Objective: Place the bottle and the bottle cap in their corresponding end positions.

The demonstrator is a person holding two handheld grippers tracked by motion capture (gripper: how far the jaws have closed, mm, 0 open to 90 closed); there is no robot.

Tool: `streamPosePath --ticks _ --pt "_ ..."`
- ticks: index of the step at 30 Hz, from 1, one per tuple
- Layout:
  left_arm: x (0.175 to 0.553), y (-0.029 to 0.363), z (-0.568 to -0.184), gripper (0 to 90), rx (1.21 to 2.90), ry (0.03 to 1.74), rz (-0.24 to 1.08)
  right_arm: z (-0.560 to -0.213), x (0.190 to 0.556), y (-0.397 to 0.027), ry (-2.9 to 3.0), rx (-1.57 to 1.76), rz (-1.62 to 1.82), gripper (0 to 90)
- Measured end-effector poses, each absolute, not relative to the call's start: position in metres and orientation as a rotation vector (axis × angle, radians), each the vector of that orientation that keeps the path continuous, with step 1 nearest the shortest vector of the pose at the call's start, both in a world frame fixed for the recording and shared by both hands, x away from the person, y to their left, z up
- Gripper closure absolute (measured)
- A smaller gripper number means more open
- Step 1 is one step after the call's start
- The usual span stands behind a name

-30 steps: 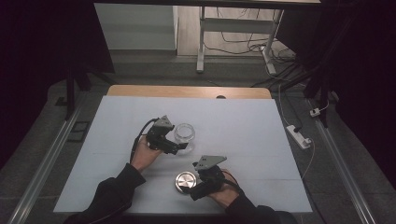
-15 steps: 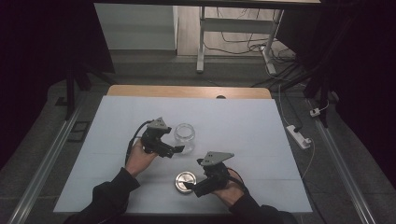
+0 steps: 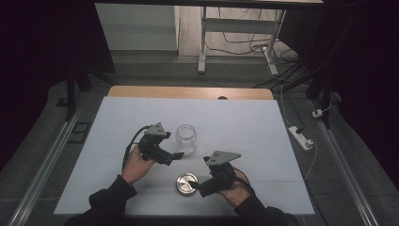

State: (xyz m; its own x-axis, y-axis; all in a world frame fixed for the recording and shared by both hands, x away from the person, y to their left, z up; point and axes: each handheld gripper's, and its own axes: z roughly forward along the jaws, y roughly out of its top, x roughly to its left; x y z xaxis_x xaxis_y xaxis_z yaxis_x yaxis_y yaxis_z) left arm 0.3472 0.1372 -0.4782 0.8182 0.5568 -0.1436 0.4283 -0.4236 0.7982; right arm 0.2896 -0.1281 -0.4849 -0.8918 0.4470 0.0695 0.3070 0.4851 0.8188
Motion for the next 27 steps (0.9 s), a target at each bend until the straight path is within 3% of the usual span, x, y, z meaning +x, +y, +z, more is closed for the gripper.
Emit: streamPosePath --ticks 27 --pt "0.302 0.155 -0.476 0.0 2.103 0.712 0.183 -0.480 0.290 -0.142 2.532 0.704 1.347 0.0"
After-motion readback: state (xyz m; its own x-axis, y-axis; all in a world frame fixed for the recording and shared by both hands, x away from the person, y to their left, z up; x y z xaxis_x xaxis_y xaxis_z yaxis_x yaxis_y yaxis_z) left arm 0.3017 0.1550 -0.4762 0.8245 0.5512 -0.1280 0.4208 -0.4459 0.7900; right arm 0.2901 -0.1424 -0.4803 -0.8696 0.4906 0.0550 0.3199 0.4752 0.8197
